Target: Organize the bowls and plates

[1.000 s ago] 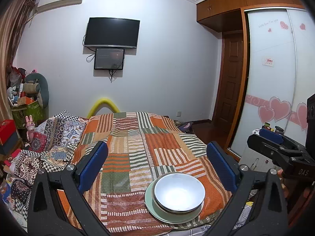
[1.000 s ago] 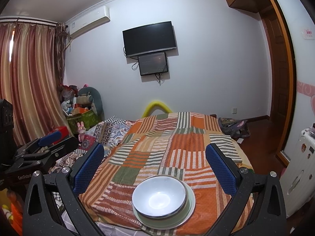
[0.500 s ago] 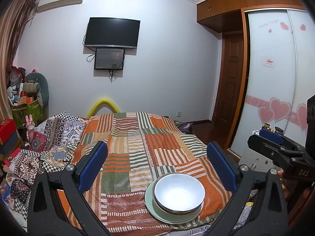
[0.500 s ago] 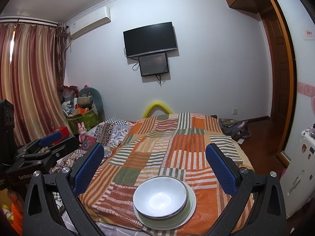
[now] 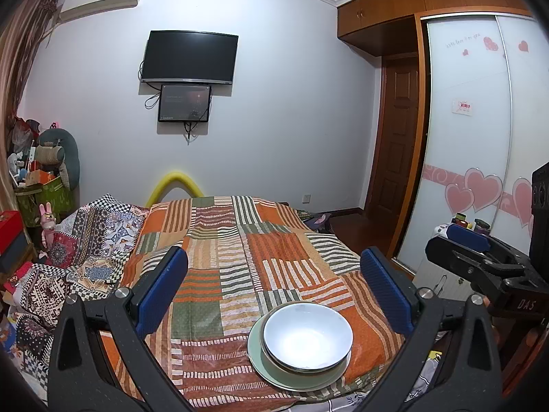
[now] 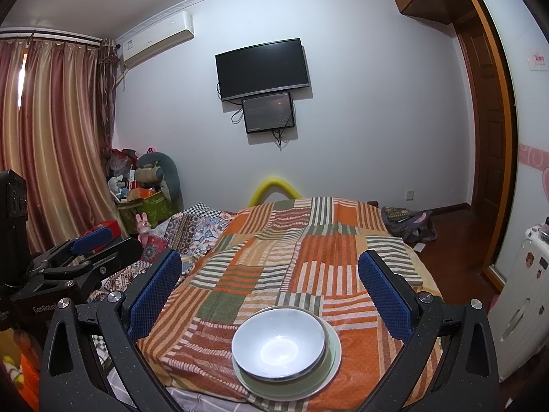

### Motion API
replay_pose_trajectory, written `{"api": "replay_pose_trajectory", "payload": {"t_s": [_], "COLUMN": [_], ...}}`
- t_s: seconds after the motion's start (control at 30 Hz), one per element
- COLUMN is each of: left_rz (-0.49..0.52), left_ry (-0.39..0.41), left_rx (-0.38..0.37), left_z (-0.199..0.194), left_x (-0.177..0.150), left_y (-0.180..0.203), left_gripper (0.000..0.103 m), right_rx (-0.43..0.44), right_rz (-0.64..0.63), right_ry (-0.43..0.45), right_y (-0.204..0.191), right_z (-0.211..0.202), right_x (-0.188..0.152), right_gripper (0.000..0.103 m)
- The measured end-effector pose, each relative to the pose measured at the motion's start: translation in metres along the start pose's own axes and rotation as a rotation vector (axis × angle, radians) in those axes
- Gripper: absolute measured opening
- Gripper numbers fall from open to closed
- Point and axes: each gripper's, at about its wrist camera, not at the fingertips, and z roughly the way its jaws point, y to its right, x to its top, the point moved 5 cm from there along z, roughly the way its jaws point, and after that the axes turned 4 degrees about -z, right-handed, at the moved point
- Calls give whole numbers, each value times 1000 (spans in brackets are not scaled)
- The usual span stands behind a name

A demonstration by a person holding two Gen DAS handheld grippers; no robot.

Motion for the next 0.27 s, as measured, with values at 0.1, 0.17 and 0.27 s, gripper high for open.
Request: {"api": "replay_pose_trajectory", "payload": {"t_s": [0.1,0.17,0.27], "left_rz": [2,8,14], "left_ry": [6,11,10], "left_rx": [-1,-5,-14], "left_z": [0,-1,-1], "left_x": [1,1,1], "left_y": [1,1,4], "left_gripper": [102,102,102], "right_rx": [1,2,3], "right_rz": [0,0,3], "right_ry": [-2,-3,-6], "right_y": [0,1,1], "right_z": [0,1,1], "right_x": [1,0,0], "right_gripper": [103,103,103]}}
